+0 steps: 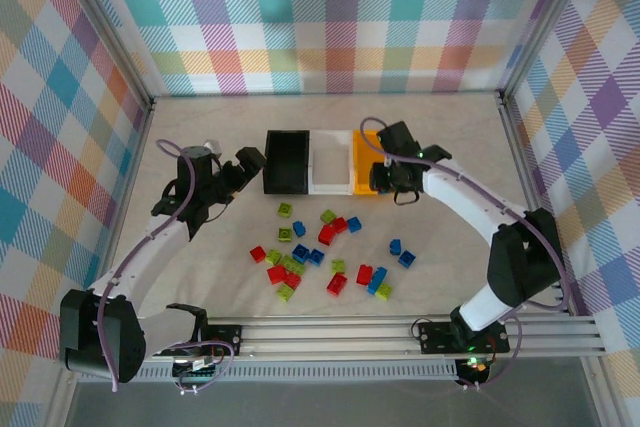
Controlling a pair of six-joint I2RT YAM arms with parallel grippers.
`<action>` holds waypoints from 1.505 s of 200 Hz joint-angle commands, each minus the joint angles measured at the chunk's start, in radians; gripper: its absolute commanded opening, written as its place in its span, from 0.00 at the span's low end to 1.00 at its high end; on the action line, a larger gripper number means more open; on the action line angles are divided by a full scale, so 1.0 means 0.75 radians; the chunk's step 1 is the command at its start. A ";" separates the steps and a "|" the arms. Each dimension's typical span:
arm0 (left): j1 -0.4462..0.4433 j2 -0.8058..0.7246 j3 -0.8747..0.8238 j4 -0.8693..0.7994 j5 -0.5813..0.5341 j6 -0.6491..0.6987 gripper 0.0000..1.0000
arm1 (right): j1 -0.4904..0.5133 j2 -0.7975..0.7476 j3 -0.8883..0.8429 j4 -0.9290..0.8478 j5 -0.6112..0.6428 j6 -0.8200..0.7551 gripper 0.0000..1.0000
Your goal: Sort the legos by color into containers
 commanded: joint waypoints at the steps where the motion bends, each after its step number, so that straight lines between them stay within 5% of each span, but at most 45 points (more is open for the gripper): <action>1: 0.010 -0.020 -0.018 -0.004 0.036 0.011 1.00 | -0.037 0.172 0.158 0.027 0.058 -0.016 0.39; 65: 0.008 -0.018 -0.012 -0.183 -0.052 0.119 0.99 | -0.102 0.575 0.566 -0.017 0.083 -0.011 0.41; 124: 0.010 0.020 -0.010 -0.210 -0.069 0.149 0.98 | -0.101 0.584 0.631 -0.017 0.041 0.012 0.68; 160: -0.038 0.038 0.066 -0.399 -0.127 0.217 0.91 | -0.092 0.397 0.437 0.085 -0.038 0.030 0.70; 217: -0.361 0.005 0.029 -0.713 -0.466 0.170 0.80 | -0.076 0.124 0.005 0.291 -0.095 0.088 0.71; 301: -0.448 0.035 -0.183 -0.694 -0.487 0.054 0.72 | -0.077 0.039 -0.191 0.385 -0.119 0.101 0.71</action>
